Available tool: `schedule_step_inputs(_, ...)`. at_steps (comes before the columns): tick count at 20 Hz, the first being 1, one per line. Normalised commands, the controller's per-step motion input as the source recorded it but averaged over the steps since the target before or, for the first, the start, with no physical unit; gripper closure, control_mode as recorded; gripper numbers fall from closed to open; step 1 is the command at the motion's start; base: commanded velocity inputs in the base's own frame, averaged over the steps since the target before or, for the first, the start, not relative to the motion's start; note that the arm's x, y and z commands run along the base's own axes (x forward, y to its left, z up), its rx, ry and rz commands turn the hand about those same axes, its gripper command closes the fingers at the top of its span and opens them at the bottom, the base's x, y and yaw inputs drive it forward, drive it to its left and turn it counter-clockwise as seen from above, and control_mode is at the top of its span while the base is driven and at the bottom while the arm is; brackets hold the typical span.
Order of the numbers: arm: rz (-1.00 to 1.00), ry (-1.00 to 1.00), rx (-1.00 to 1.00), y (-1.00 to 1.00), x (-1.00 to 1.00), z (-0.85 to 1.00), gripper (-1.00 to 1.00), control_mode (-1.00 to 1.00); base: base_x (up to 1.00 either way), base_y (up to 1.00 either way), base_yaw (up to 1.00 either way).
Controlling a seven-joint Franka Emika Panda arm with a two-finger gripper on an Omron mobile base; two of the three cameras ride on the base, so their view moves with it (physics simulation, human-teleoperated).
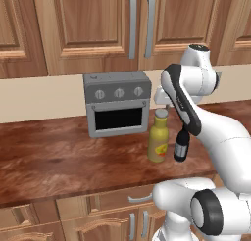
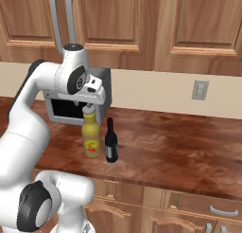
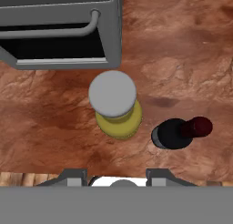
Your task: There is a wine glass and glass cup on the dining counter. Place the wine bottle next to the wine glass and the juice bottle next to the glass cup.
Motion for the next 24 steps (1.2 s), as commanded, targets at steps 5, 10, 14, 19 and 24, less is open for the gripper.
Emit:
schedule_step_inputs(5,0.0,0.01,0.0,0.02,0.0,-0.01,-1.0,-1.0,0.0,0.0,0.0)
schedule_step_inputs(10,0.0,0.01,0.0,0.18,0.04,-0.04,-1.0,-1.0,0.0,0.0,0.0)
schedule_step_inputs(14,0.0,0.0,0.0,0.15,0.09,-0.06,-1.0,-1.0,0.0,0.0,0.0)
schedule_step_inputs(19,0.0,0.0,-0.03,0.02,0.22,-0.11,-1.0,-1.0,0.0,0.0,0.0)
schedule_step_inputs(24,0.0,0.0,-0.1,-0.02,0.33,-0.15,-1.0,-1.0,0.0,0.0,0.0)
